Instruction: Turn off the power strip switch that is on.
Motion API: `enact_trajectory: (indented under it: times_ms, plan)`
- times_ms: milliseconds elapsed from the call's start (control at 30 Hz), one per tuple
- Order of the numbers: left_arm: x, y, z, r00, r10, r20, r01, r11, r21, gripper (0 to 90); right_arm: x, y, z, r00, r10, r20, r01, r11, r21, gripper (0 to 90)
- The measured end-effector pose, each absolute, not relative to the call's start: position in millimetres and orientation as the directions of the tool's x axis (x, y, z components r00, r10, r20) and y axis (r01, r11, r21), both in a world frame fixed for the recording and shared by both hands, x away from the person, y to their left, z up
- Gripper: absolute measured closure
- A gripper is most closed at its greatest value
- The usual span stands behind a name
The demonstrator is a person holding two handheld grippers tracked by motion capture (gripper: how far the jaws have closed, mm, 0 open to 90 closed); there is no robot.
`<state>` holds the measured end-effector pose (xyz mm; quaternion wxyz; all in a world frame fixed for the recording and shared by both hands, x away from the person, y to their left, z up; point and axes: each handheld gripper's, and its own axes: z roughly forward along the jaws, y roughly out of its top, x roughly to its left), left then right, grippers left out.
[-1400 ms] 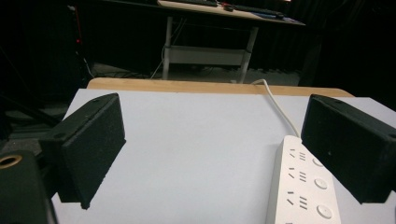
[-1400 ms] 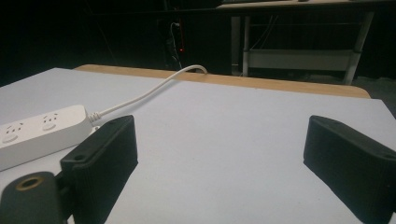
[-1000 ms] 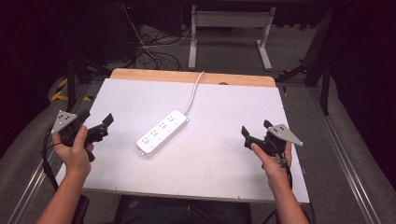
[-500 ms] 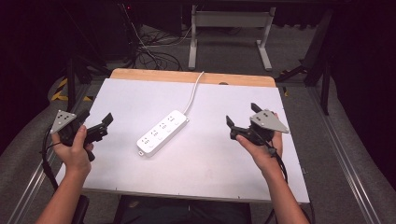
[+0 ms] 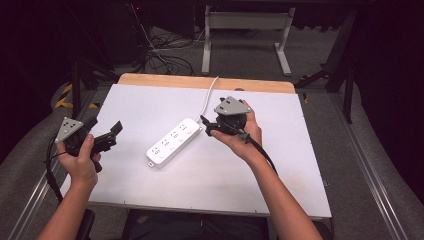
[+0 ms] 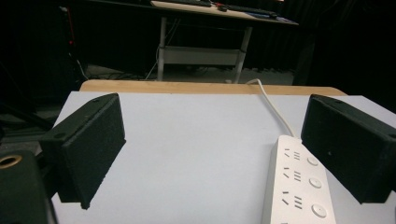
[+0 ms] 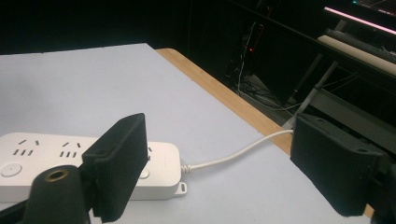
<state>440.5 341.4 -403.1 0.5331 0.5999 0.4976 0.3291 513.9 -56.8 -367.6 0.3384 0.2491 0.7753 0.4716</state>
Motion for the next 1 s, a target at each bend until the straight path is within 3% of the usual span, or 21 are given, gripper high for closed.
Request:
enact_trajectory:
  times_ms: [300, 600, 1000]
  plan:
    - [441, 341, -404, 0.282, 0.949, -0.143, 0.249, 0.072, 0.966, 6.8, 498, -106, -388, -0.606, 0.775, -0.179, 0.123, 0.314, 0.942, 19.0]
    - [442, 342, -406, 0.277, 0.950, -0.146, 0.257, 0.073, 0.964, 6.8, 487, -191, -405, -0.437, 0.897, -0.072, 0.151, 0.152, 0.977, 19.6]
    - [443, 342, -407, 0.283, 0.949, -0.138, 0.256, 0.064, 0.965, 6.8, 485, -205, -403, -0.383, 0.922, -0.062, 0.138, 0.124, 0.983, 19.6]
